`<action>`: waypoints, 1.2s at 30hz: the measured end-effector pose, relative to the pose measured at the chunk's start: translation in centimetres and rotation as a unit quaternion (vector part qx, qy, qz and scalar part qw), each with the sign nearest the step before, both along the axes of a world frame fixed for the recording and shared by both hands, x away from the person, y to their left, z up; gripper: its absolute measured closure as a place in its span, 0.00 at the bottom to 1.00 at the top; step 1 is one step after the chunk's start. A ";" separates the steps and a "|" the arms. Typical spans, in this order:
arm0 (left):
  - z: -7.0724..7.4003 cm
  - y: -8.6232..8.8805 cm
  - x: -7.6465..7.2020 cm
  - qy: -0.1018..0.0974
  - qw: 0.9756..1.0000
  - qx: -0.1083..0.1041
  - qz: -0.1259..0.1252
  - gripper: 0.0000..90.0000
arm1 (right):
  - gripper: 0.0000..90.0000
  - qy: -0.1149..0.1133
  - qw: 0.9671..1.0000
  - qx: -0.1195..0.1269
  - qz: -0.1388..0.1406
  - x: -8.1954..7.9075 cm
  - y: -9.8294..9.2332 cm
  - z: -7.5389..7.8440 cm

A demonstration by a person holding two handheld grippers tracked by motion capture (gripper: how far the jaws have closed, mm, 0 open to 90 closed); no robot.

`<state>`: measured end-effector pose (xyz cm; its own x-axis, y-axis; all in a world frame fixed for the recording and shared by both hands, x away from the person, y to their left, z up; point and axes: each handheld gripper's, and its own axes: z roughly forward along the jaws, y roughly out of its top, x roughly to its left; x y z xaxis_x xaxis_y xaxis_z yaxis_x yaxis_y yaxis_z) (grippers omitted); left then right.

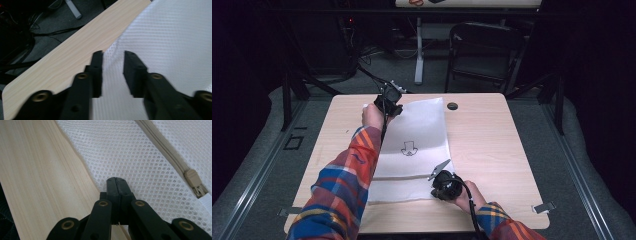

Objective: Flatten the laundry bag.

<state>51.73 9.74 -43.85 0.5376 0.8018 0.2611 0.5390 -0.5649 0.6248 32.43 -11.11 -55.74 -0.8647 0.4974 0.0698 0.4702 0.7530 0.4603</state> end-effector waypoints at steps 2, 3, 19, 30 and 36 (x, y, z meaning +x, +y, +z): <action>-0.1 0.1 0.0 0.003 1.000 -0.012 0.007 0.57 | 0.98 0.002 1.000 0.001 -0.002 0.0 0.0 0.0; -0.1 0.2 0.0 0.011 1.000 -0.023 0.007 0.52 | 0.95 0.002 1.000 0.007 -0.003 0.0 0.0 0.0; -3.4 1.3 -4.7 0.068 0.993 -0.078 -0.055 0.18 | 0.26 0.006 0.999 0.019 -0.029 0.7 -2.1 2.0; -5.4 2.0 -8.6 0.096 0.987 -0.100 -0.086 0.12 | 0.17 -0.002 0.998 0.023 -0.057 1.4 -4.0 2.8; -6.5 2.6 -10.5 0.111 0.983 -0.112 -0.098 0.10 | 0.16 -0.002 0.997 0.020 -0.075 1.5 -4.6 2.8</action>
